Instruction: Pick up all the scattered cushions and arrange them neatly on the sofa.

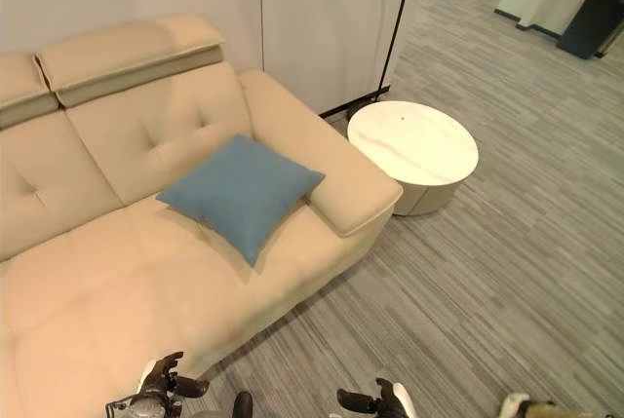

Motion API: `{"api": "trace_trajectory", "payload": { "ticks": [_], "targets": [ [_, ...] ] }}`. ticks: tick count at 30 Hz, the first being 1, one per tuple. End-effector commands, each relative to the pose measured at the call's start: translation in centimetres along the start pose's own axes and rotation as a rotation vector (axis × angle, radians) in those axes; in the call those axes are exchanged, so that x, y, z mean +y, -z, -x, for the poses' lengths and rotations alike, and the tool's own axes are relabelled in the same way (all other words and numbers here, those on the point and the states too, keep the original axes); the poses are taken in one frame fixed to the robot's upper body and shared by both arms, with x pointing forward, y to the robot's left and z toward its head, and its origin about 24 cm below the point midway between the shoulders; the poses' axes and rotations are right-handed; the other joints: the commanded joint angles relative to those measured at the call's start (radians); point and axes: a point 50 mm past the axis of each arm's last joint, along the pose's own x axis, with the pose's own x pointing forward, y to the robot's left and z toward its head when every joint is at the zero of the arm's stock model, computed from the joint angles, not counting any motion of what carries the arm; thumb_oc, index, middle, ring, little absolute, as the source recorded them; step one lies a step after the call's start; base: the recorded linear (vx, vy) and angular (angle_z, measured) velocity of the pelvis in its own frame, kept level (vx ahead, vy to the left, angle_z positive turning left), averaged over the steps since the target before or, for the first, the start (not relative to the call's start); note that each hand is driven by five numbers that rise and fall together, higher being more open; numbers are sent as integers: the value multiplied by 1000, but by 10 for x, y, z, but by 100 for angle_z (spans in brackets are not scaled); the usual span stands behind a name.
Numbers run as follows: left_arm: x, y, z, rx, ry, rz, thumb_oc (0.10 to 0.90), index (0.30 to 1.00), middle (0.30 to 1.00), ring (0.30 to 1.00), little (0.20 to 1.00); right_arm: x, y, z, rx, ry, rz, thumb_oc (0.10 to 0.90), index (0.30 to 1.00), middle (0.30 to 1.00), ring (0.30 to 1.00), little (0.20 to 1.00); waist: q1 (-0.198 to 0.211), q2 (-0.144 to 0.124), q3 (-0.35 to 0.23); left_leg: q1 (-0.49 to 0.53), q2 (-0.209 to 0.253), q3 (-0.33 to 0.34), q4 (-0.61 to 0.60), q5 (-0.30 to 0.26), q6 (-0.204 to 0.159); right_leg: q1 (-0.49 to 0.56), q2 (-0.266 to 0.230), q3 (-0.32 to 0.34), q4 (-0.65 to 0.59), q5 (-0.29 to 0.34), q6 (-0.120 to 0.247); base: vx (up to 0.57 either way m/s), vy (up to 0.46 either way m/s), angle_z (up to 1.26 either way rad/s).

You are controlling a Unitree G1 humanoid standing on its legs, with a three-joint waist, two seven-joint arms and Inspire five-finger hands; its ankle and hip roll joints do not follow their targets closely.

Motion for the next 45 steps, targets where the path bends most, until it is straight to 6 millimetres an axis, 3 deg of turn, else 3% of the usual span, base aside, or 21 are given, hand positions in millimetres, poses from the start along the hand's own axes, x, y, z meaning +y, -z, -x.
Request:
{"api": "trace_trajectory", "payload": {
  "ticks": [1, 3, 4, 7, 10, 14, 16, 17, 18, 19, 23, 24, 27, 30, 33, 34, 35, 37, 43, 45],
  "targets": [
    [-7, -5, 1, -31, -4, -13, 800, 900, 900, 900, 900, -8, -21, -4, -81, 30, 30, 800, 900, 900, 900, 900, -9, 34, 26, 9, -17, -30, 44, -110, -28, 18, 114, 114, -171, 69, -6, 145, -53, 44],
    [-7, -6, 1, -33, -9, -12, 800, 900, 900, 900, 900, -8, -24, -5, -92, 30, 36, 800, 900, 900, 900, 900, -15, 29, 28, 15, -21, -40, 39, -114, -29, 0, 128, 141, -219, 83, -3, 123, -79, 37],
    [-6, -9, 0, -42, -15, -6, 800, 900, 900, 900, 900, -10, -27, -5, -100, 32, 42, 800, 900, 900, 900, 900, -33, 22, 32, 27, -32, -68, 36, -121, -33, -38, 160, 207, -292, 120, 10, 152, -100, 12],
    [-7, -13, 0, -55, -16, -3, 800, 900, 900, 900, 900, -11, -31, -6, -114, 37, 46, 800, 900, 900, 900, 900, -46, 21, 39, 39, -35, -94, 39, -128, -40, -69, 180, 249, -320, 150, 18, 150, -117, 40],
    [-13, -10, 1, -42, -1, 2, 800, 900, 900, 900, 900, -11, -30, -6, -118, 33, 57, 800, 900, 900, 900, 900, -54, 15, 24, 53, -30, -105, 67, -159, -67, -18, 172, 226, -367, 143, 5, 170, -173, 37],
    [-17, -8, 3, -35, 14, 18, 800, 900, 900, 900, 900, -12, -31, -6, -127, 35, 67, 800, 900, 900, 900, 900, -53, 19, 9, 42, -7, -91, 123, -157, -99, 42, 178, 201, -412, 132, -11, 144, -173, 30],
    [-22, -11, 4, -42, 27, 34, 800, 900, 900, 900, 900, -16, -36, -7, -144, 51, 43, 800, 900, 900, 900, 900, -55, 14, 26, -48, 20, -44, 288, -111, -127, 86, 175, 186, -440, 120, -37, 18, -187, 28],
    [-22, -11, 4, -42, 27, 34, 800, 900, 900, 900, 900, -16, -36, -7, -144, 51, 43, 800, 900, 900, 900, 900, -56, 15, 25, -52, 20, -45, 293, -113, -127, 85, 175, 185, -440, 120, -37, -32, -168, 24],
    [-25, -16, 4, -56, 41, 46, 800, 900, 900, 900, 900, -20, -35, -8, -135, 63, 26, 800, 900, 900, 900, 900, -56, 12, 37, -102, 33, 0, 369, -97, -125, 107, 174, 173, -459, 113, -54, -15, -68, 25],
    [-25, -16, 4, -56, 41, 46, 800, 900, 900, 900, 900, -20, -35, -8, -135, 63, 26, 800, 900, 900, 900, 900, -57, 12, 36, -104, 33, -1, 371, -98, -125, 107, 174, 172, -459, 113, -54, -1, -99, 23],
    [-28, -18, 4, -60, 50, 50, 800, 900, 900, 900, 900, -22, -28, -8, -104, 78, 4, 800, 900, 900, 900, 900, -54, -2, 39, -159, 41, 100, 328, -124, -102, 151, 164, 126, -510, 108, -49, 32, -53, 34],
    [-26, -18, 4, -60, 48, 47, 800, 900, 900, 900, 900, -21, -25, -7, -93, 77, 4, 800, 900, 900, 900, 900, -48, -3, 37, -198, 40, 153, 275, -100, -97, 169, 171, 100, -522, 100, -49, 44, -43, 67],
    [-24, -16, 4, -55, 41, 53, 800, 900, 900, 900, 900, -18, -25, -7, -86, 69, -3, 800, 900, 900, 900, 900, -34, 1, 40, -239, 42, 178, 241, -49, -103, 184, 184, 90, -519, 84, -53, 58, 8, 50],
    [-22, 6, 7, 26, 27, 69, 800, 900, 900, 900, 900, -12, -24, -5, -90, 52, -2, 800, 900, 900, 900, 900, -22, 13, 18, -141, -3, 94, 107, -38, -96, 196, 205, 103, -472, 53, -47, 156, 101, -11],
    [-18, 16, 8, 58, 13, 63, 800, 900, 900, 900, 900, -9, -23, -4, -99, 41, 15, 800, 900, 900, 900, 900, -22, 14, -2, -96, -11, 86, 67, -44, -81, 195, 196, 104, -425, 34, -38, 103, 84, -36],
    [-8, 21, 7, 74, -8, 61, 800, 900, 900, 900, 900, -18, -16, -8, -13, 22, -12, 800, 900, 900, 900, 900, -14, 11, -10, -62, -18, 74, 47, -51, -67, 179, 176, 101, -340, 23, -27, 135, 116, -10],
    [-1, 22, 5, 72, -26, 53, 800, 900, 900, 900, 900, -20, -13, -7, -53, 33, 3, 800, 900, 900, 900, 900, -15, 11, -13, -54, -17, 65, 42, -51, -58, 153, 165, 100, -280, 25, -19, 121, 106, -9],
    [7, 25, 5, 77, -46, 57, 800, 900, 900, 900, 900, -21, 0, -7, 31, 19, -17, 800, 900, 900, 900, 900, -20, 10, -3, -22, -22, 35, 26, -57, -42, 88, 144, 126, -160, 66, 6, 57, 17, 12],
    [7, 10, 1, 27, -67, 53, 800, 900, 900, 900, 900, -15, -16, -6, -67, 15, 19, 800, 900, 900, 900, 900, -42, 24, 26, 5, -13, -13, 0, -61, -49, -1, 136, 231, -287, 132, 9, 52, -79, 55],
    [0, 1, 1, 1, -50, 26, 800, 900, 900, 900, 900, -12, -21, -6, -79, 10, 16, 800, 900, 900, 900, 900, -63, 25, 37, 15, -15, -51, -9, -63, -61, -30, 150, 306, -345, 167, 27, 110, -168, 52]
  ]
}}
